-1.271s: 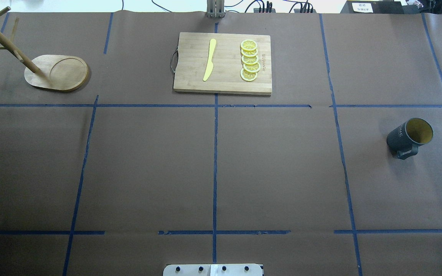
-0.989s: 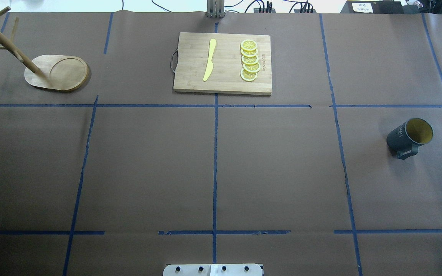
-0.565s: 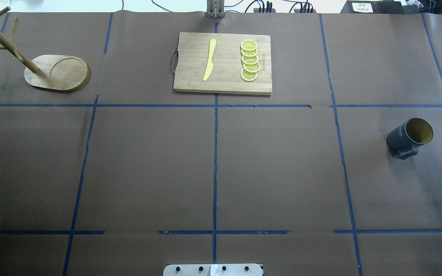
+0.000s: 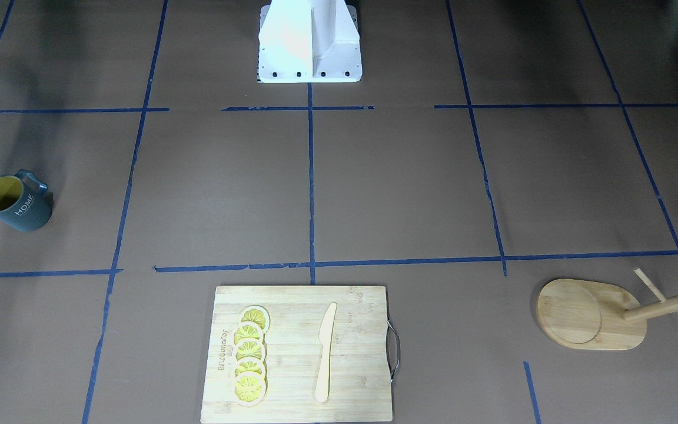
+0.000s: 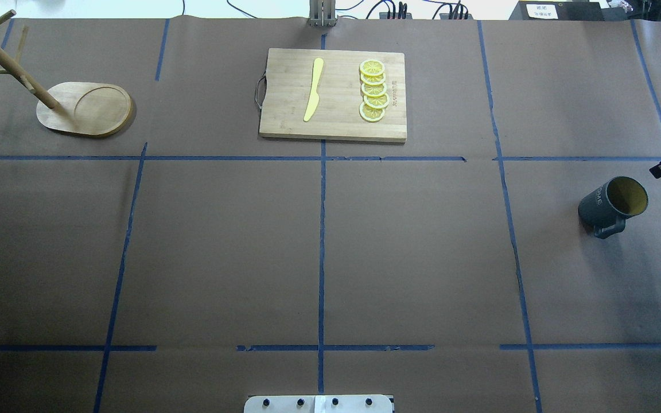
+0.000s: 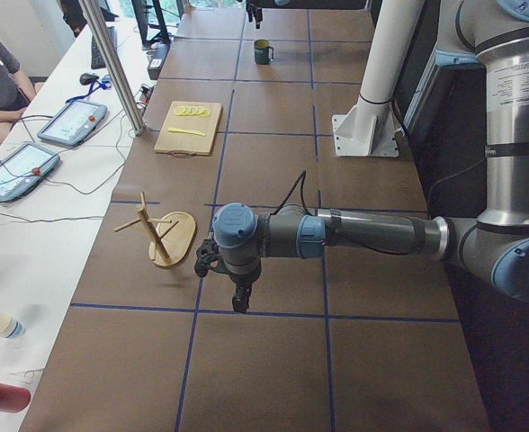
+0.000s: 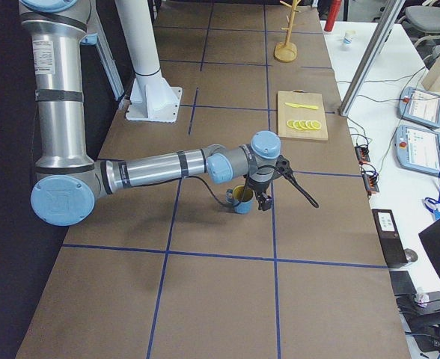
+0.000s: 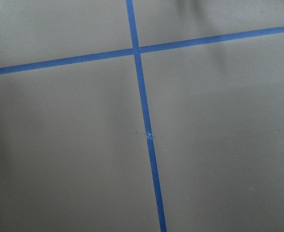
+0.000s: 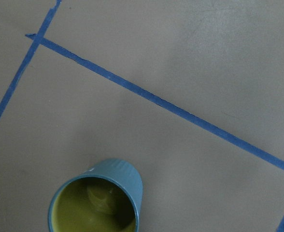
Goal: Hang cup on storage rack
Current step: 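Lower the right gripper onto the teal mug rim and grasp it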
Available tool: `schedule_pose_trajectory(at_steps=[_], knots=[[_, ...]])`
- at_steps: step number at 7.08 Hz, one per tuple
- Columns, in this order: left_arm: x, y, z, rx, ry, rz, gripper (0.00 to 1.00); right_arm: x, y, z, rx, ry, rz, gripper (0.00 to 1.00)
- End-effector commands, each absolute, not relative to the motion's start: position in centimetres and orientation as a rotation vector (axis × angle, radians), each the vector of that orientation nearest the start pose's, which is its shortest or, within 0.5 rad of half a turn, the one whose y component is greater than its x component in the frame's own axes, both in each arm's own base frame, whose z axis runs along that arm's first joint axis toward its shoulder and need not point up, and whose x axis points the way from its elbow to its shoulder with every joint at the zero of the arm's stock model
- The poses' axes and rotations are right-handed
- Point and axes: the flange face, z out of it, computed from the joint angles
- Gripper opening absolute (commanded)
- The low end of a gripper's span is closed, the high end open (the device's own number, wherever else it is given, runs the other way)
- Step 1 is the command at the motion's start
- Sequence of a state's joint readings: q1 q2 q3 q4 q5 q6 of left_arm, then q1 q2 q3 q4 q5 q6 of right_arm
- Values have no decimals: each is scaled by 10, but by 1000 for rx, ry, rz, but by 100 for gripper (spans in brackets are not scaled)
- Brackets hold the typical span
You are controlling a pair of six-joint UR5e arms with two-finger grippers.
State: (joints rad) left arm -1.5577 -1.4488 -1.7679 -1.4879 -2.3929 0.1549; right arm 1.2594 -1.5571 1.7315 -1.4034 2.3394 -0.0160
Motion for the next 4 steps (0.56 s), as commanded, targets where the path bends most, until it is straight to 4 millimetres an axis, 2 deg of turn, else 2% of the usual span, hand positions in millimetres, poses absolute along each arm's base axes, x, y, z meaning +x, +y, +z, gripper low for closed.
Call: schedule_pose_trajectory(at_steps=[1, 2, 4], knots=[[-55, -440, 622, 54, 823, 156, 100, -120, -502, 556, 212, -803, -422, 100], [-55, -439, 622, 54, 823, 156, 100, -127, -502, 564, 233, -788, -412, 100], [-55, -437, 619, 59, 823, 158, 100, -131, -501, 598, 259, -801, -404, 99]])
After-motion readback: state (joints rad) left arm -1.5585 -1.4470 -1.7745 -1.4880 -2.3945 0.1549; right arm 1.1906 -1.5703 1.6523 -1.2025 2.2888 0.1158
